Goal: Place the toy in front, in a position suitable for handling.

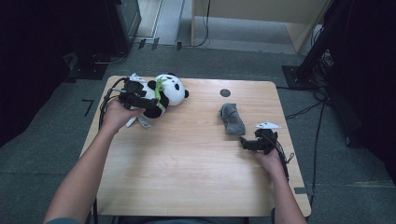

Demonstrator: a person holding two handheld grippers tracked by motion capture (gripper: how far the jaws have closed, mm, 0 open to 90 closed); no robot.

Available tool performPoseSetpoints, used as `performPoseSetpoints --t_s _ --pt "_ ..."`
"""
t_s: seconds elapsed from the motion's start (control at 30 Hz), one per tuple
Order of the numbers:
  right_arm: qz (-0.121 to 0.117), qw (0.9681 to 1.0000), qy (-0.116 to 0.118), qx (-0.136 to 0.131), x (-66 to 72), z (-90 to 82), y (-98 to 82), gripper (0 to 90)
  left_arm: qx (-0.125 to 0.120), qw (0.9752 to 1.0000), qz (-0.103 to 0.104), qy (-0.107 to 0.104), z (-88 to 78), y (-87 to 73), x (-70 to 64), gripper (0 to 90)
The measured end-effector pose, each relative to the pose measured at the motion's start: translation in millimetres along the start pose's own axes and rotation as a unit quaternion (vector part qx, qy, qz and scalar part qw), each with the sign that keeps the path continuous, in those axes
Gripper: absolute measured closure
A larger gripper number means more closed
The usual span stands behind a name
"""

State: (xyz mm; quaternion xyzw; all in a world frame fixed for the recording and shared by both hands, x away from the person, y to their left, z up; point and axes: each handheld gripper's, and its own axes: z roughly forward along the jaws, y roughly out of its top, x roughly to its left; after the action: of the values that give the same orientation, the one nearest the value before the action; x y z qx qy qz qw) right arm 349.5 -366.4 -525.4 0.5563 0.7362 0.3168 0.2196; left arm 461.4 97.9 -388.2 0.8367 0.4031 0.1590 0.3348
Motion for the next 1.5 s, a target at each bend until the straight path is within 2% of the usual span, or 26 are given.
performPoseSetpoints --t_s 0.17,0.27,0.47,0.6,0.7,0.83,0.87,0.9,1.03,1.13,1.3,1.37,1.5 --pt "0.001 1.0000 0.000 0.000 0.1 -0.1 0.1 0.3 0.005 1.0000 0.002 0.005 9.8 8.4 2.3 34.9" --pt "0.001 1.0000 0.000 0.000 0.2 0.0 0.0 0.3 -0.011 0.9998 -0.014 0.006 17.9 12.9 6.1 36.2" --pt "0.000 1.0000 0.000 0.000 0.1 0.0 0.0 0.2 0.009 0.9997 -0.018 0.013 31.0 13.8 10.9 37.1" --pt "0.000 1.0000 0.000 0.000 0.0 0.0 0.0 0.2 0.008 0.9996 -0.019 0.019 38.1 13.5 11.1 38.6" --pt "0.000 1.0000 0.000 0.000 0.0 0.0 0.0 0.2 0.013 0.9992 -0.017 0.034 42.0 13.4 11.0 40.3" --pt "0.000 1.0000 0.000 0.000 0.1 0.0 0.0 0.3 0.009 0.9979 -0.056 0.032 45.0 12.0 17.3 42.3" --pt "0.000 1.0000 0.000 0.000 0.0 0.0 0.0 0.2 0.009 0.9979 -0.056 0.032 45.0 12.0 17.3 43.0" --pt "0.000 1.0000 0.000 0.000 0.0 0.0 0.0 0.2 0.008 0.9970 -0.070 0.031 46.9 10.6 18.4 43.8" --pt "0.000 1.0000 0.000 0.000 0.1 0.0 0.1 0.3 0.009 0.9970 -0.062 0.046 50.3 9.2 13.1 45.7" --pt "0.000 1.0000 0.000 0.000 0.4 0.2 0.1 0.3 0.013 0.9970 -0.054 0.054 52.9 8.4 10.8 49.8" --pt "-0.001 1.0000 0.000 0.000 0.8 0.3 0.2 0.3 0.018 0.9960 -0.064 0.058 57.4 6.9 10.8 60.2" --pt "-0.001 1.0000 0.000 -0.001 0.8 0.3 0.2 0.3 0.019 0.9952 -0.075 0.061 57.7 7.3 10.7 64.3" --pt "-0.002 1.0000 0.001 -0.001 0.8 0.3 0.2 0.3 0.014 0.9952 -0.068 0.069 55.4 6.8 9.6 70.7"
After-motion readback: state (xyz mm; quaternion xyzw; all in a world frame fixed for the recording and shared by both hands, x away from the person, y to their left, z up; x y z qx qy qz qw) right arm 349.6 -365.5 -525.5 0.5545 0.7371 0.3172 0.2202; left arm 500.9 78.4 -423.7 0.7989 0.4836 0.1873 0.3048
